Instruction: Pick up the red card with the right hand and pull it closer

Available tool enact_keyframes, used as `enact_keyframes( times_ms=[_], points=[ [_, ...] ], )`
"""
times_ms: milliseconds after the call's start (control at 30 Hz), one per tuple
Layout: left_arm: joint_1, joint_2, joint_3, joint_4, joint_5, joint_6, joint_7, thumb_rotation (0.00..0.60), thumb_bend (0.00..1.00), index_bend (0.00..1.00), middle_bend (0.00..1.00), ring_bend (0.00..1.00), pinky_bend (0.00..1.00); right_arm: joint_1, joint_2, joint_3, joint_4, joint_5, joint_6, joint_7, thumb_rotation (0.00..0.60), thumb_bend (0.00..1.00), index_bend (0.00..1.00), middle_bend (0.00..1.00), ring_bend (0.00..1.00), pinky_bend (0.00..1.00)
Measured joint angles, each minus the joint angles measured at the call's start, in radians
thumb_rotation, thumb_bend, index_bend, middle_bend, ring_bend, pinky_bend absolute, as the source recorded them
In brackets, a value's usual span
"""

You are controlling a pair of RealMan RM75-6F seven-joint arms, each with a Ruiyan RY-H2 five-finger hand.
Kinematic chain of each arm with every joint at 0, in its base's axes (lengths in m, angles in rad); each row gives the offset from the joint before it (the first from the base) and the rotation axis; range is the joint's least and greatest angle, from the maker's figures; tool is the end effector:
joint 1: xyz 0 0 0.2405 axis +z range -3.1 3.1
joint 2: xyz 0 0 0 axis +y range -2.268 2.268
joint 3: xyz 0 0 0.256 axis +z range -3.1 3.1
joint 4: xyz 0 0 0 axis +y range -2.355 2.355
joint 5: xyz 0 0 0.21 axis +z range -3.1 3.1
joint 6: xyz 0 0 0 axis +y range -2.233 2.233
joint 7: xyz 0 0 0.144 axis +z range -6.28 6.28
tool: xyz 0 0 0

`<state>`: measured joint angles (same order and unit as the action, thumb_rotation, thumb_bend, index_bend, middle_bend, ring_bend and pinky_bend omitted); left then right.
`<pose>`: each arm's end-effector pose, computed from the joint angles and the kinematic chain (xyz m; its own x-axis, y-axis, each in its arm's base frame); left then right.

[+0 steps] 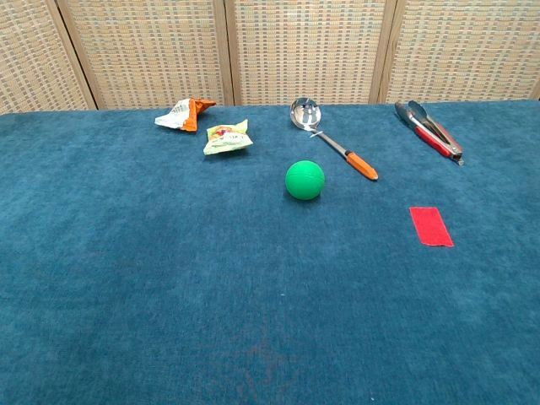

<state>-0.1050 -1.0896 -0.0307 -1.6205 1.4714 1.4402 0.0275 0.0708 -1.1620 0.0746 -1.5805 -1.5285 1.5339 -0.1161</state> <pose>-0.3159 0.1832 0.1611 0.4376 0.0562 0.8974 0.8988 0.0007 -0.4383 -0.3076 -0.1816 0.1566 0.4875 0.0673 0.8705 -0.8719 -0.0162 0.4895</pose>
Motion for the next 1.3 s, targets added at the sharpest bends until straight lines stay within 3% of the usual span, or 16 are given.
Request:
enact_keyframes(
  times_ms=[300,467,667,900,1100,1300],
  points=[
    [0.000,0.003,0.001,-0.010,0.004,0.001,0.003,0.600,0.00,0.00,0.00,0.00,0.00,0.009,-0.004,-0.004,-0.002,-0.002,-0.021,-0.003,0.600,0.21,0.00,0.00,0.00,0.00],
    [0.005,-0.002,-0.003,-0.006,0.007,0.018,0.009,0.600,0.00,0.00,0.00,0.00,0.00,0.060,0.008,0.018,-0.008,0.019,-0.103,0.021,0.600,0.39,0.03,0.00,0.00,0.00],
    [-0.003,-0.008,-0.011,-0.006,-0.015,0.000,0.022,0.600,0.00,0.00,0.00,0.00,0.00,0.214,0.028,0.085,0.008,0.085,-0.340,0.068,0.600,0.52,0.12,0.00,0.00,0.00],
    [-0.014,-0.015,-0.029,-0.010,-0.052,-0.018,0.049,0.600,0.00,0.00,0.00,0.00,0.00,0.436,-0.019,0.161,0.128,0.223,-0.664,0.095,0.600,0.53,0.20,0.00,0.00,0.00],
    [-0.019,-0.019,-0.035,-0.013,-0.063,-0.024,0.061,0.600,0.00,0.00,0.00,0.00,0.00,0.573,-0.141,0.179,0.295,0.343,-0.841,0.069,0.600,0.57,0.28,0.00,0.00,0.00],
    [-0.027,-0.015,-0.036,-0.020,-0.069,-0.039,0.067,0.600,0.00,0.00,0.00,0.00,0.00,0.656,-0.237,0.170,0.389,0.446,-0.934,0.026,0.600,0.57,0.30,0.00,0.00,0.00]
  ],
)
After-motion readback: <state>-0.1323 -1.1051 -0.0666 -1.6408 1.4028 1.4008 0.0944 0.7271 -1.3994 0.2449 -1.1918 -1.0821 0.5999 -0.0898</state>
